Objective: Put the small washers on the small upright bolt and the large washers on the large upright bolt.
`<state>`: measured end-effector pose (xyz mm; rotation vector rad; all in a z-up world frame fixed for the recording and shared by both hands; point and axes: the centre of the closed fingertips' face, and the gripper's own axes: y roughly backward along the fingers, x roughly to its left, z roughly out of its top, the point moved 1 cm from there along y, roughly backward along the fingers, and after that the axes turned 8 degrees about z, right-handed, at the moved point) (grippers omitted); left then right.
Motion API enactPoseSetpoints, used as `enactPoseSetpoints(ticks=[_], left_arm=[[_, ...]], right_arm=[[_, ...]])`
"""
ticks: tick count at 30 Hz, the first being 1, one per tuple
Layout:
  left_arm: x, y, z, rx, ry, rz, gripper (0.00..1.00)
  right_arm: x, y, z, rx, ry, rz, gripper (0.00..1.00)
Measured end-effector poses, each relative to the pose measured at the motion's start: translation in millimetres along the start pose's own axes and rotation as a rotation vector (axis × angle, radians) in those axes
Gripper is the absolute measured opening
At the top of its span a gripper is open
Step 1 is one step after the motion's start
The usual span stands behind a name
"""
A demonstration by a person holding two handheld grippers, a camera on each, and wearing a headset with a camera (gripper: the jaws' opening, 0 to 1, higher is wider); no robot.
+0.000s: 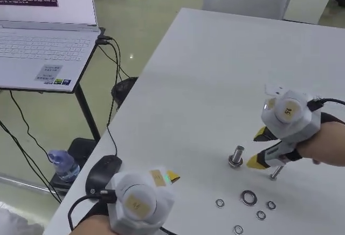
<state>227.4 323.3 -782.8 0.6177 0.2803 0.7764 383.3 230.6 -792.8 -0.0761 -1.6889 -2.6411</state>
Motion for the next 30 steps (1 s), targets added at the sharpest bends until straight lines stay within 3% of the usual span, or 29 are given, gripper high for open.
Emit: enactPoseSetpoints(ticks=[11, 20, 30], left_arm=[[-4.5, -3.5, 4.4, 0.003, -0.007, -0.001, 0.92], [-7.5, -3.8, 7.1, 0.008, -0.016, 0.0, 0.91], [-3.4, -2.1, 6.9, 0.006, -0.016, 0.006, 0.91]], right_arm=[[14.7, 4.3, -18.1, 0.034, 0.022, 0.023, 0.44], [26.8, 1.9, -20.6, 0.038, 0.034, 0.032, 0.43], [41.4, -8.9, -25.5, 0.056, 0.036, 0.061, 0.43]])
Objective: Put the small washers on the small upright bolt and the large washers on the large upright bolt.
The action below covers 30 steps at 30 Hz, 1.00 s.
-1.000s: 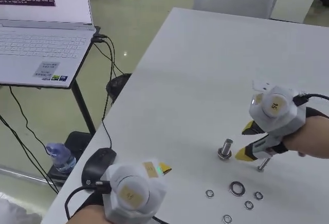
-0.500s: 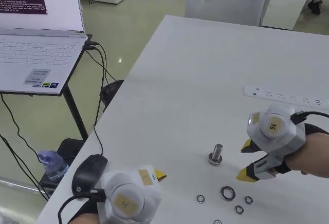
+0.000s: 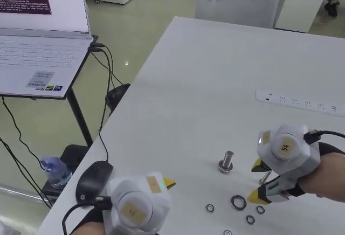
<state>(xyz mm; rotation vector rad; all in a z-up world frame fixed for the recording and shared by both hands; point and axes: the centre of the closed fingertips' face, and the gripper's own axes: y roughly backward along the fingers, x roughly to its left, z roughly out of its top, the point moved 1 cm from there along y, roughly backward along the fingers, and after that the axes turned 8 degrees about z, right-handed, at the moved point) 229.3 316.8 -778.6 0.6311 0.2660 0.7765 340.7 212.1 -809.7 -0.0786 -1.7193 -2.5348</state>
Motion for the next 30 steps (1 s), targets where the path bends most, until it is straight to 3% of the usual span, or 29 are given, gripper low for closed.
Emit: enactPoseSetpoints(ticks=[2, 11, 20, 30], left_arm=[[0.7, 0.2, -1.7, 0.007, 0.0, 0.0, 0.91], [-0.1, 0.6, -7.3, 0.014, -0.021, -0.003, 0.91], [-1.0, 1.9, -5.7, 0.006, -0.014, -0.005, 0.9], [-0.7, 4.9, -4.1, 0.006, -0.02, -0.004, 0.9]], right_arm=[[4.4, -4.9, -1.3, 0.004, -0.008, 0.022, 0.43], [10.2, -21.1, -4.0, 0.02, 0.013, 0.021, 0.42], [8.3, -39.0, -7.2, 0.027, 0.015, 0.024, 0.41], [9.7, -55.2, -14.8, 0.07, 0.014, 0.051, 0.39]])
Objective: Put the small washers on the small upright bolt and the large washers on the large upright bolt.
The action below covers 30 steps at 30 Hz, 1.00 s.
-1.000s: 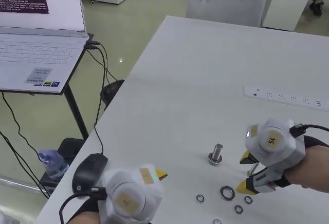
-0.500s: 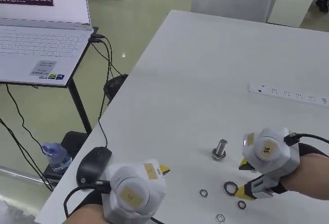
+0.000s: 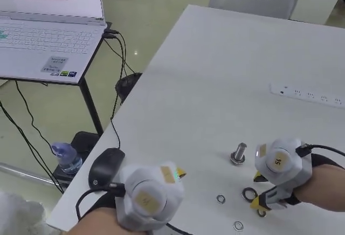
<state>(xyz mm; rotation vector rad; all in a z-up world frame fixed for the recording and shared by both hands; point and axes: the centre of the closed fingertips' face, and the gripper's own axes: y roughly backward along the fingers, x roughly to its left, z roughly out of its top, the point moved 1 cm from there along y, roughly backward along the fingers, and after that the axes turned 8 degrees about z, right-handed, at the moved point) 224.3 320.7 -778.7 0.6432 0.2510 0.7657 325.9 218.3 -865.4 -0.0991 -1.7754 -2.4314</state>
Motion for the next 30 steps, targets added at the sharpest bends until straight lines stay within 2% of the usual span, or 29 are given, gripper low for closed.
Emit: enactPoseSetpoints(ticks=[19, 22, 25, 30], left_arm=[[0.3, -2.7, -4.1, 0.008, 0.006, -0.008, 0.86], [-0.2, -2.8, -4.5, 0.01, 0.001, -0.008, 0.86], [0.8, -2.3, -4.1, 0.004, 0.006, -0.002, 0.86], [-0.1, -1.3, -5.3, 0.006, 0.004, -0.005, 0.85]], right_arm=[[-1.2, -3.3, -0.5, 0.036, -0.004, -0.001, 0.36], [-1.2, -3.1, -0.8, 0.044, -0.007, -0.005, 0.29], [-1.3, -3.5, -0.8, 0.044, -0.016, -0.005, 0.27], [-0.7, -5.4, -0.7, 0.077, -0.019, -0.018, 0.24]])
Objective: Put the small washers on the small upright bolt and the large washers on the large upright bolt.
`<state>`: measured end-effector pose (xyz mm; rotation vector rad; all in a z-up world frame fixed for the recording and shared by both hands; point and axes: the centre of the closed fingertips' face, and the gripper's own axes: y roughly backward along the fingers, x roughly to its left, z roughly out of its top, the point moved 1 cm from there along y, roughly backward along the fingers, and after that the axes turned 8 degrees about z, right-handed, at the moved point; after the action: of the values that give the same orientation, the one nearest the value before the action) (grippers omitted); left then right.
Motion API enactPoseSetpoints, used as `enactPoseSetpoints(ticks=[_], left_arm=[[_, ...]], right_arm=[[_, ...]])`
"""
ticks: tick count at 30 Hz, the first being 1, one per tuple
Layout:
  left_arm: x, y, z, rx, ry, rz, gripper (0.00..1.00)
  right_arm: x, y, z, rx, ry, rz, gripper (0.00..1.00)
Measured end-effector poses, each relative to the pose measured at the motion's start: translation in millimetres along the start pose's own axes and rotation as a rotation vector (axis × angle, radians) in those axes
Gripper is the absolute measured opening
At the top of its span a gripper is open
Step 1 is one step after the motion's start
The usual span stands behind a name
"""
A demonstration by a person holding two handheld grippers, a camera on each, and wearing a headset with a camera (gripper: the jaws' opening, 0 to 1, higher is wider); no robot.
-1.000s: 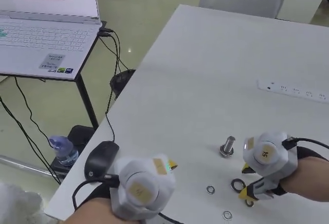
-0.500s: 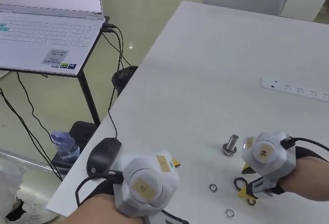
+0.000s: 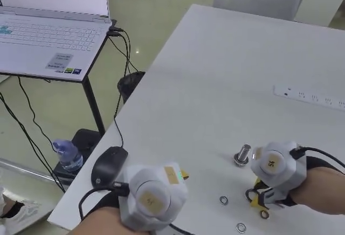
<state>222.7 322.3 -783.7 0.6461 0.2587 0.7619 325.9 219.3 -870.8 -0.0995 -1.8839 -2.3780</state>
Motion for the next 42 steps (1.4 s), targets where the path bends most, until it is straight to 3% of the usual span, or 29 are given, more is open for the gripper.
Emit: enactPoseSetpoints(ticks=[5, 20, 29, 42], left_arm=[[-0.9, 1.3, 0.9, -0.001, -0.004, -0.001, 0.84], [-11.0, 3.4, 1.4, 0.005, -0.003, -0.006, 0.83], [-9.2, 3.5, 3.7, 0.002, -0.002, 0.004, 0.82], [-10.4, 7.6, 3.5, 0.002, -0.013, 0.009, 0.82]], right_arm=[[-0.5, -0.1, 0.4, 0.027, -0.01, -0.009, 0.23], [-2.7, 4.1, -1.9, 0.02, -0.032, 0.003, 0.21], [-5.6, 28.8, -3.7, 0.018, -0.061, 0.013, 0.21], [-11.9, 66.8, 11.4, -0.004, -0.069, 0.002, 0.21]])
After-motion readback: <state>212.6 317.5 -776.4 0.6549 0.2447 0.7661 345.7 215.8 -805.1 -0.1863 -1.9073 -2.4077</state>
